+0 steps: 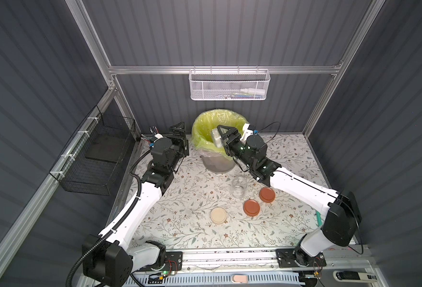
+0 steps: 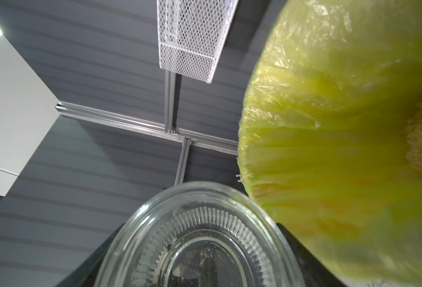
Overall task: Empty expired oatmeal from jars
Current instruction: Place the jar at the center of the board.
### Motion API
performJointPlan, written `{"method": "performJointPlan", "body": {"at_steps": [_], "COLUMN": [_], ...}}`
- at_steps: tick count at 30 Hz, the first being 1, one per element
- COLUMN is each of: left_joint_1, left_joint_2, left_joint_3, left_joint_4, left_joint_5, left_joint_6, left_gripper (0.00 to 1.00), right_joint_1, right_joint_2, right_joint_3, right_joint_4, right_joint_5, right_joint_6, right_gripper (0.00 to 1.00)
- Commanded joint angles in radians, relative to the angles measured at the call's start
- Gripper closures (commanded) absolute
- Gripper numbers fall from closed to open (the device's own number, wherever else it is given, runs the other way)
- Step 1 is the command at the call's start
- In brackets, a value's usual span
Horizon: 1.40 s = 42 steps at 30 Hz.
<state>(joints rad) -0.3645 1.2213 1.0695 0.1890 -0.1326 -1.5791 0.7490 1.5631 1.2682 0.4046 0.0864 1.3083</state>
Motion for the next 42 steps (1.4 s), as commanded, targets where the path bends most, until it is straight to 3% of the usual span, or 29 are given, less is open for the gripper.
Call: {"method": "performJointPlan", "body": {"at_steps": [1,9,15,27,35,42], "left_joint_1": [0.006,0.007,0.006,0.006,0.007,0.006], "left_joint_2": [-0.027,-0.091,-0.177,-0.284,-0.374,-0.432], "left_joint_3": [-0.029,-0.131,-0.191,-0.210,-0.262,-0.265], "left_joint_4": [-0.044,-0.085,-0.155,-0.392,-0.490,-0.629], "left_joint_5": [0.008,0.009,-0.011,-0.012,-0.024,-0.075], "left_joint_6": [0.034,0.074,0.133,0.395,0.500,0.605], "left_gripper": [0.00,0.00,0.00,0.00,0.00,0.00], "right_joint_1": [0.019,0.059,0.074,0.099,0.128,0.166], "right_joint_2": [-0.079,-0.198,-0.280,-0.384,-0.379,-0.345], "right_joint_3": [-0.032,-0.176,-0.251,-0.338,-0.341,-0.317], "right_joint_4": [0.091,0.086,-0.009,-0.199,-0.313,-0.427], "right_joint_5": [0.001,0.017,-0.047,-0.162,-0.194,-0.130], "right_joint_6": [-0.006,0.003,-0.019,-0.144,-0.243,-0.373], "right_gripper": [0.49,0.49,0.49,0.48,0.48,0.48]}}
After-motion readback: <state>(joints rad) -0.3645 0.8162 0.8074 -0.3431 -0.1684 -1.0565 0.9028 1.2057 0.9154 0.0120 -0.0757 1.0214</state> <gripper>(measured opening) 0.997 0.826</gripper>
